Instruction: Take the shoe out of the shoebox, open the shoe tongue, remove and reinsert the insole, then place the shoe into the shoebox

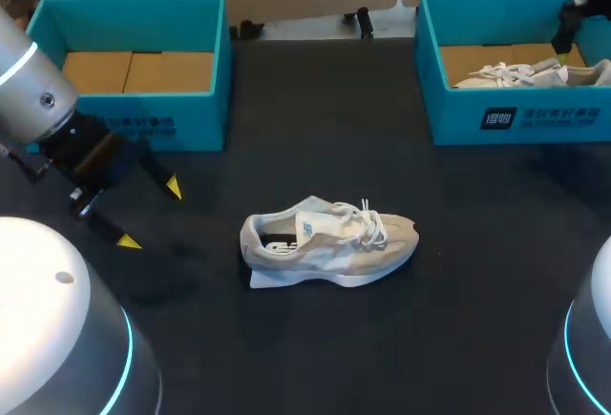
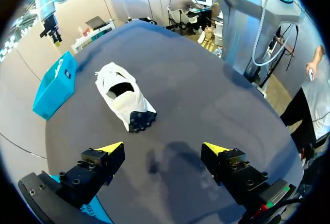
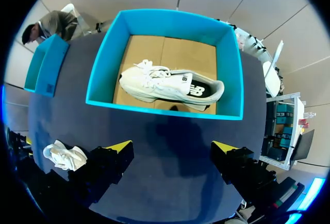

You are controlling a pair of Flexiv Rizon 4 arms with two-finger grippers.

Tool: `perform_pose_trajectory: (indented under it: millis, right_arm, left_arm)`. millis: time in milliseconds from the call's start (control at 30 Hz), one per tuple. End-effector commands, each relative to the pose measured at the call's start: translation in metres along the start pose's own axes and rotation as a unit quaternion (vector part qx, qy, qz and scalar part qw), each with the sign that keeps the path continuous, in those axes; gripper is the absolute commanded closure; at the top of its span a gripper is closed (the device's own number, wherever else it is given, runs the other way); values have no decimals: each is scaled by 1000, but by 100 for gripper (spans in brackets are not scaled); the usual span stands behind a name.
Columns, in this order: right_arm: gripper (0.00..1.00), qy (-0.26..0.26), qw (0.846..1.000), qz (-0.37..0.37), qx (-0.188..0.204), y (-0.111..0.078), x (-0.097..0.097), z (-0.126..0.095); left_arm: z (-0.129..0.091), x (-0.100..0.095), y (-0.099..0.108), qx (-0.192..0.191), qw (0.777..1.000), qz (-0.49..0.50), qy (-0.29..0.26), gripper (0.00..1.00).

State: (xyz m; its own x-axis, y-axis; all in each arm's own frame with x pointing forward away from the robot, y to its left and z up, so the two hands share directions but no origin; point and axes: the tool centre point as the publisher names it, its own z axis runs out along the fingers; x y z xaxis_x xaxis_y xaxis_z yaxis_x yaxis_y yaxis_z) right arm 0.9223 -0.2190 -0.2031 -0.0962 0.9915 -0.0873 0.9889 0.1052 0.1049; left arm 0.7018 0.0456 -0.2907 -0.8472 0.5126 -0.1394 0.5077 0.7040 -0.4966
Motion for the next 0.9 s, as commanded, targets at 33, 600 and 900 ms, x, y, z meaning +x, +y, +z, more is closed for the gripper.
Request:
perform_pose_trajectory:
  millis: [33,600,900]
  right_arm:
    - [0,0,1000,0,0,0,0,0]
    - [0,0,1000,0,0,0,0,0]
    - [0,0,1000,0,0,0,0,0]
  left_arm:
    - [7,5,7,39,998,-46,-29,0]
    - [16,9,50,167,967,-158,-109,0]
    - [24,16,70,231,942,-201,-139,0]
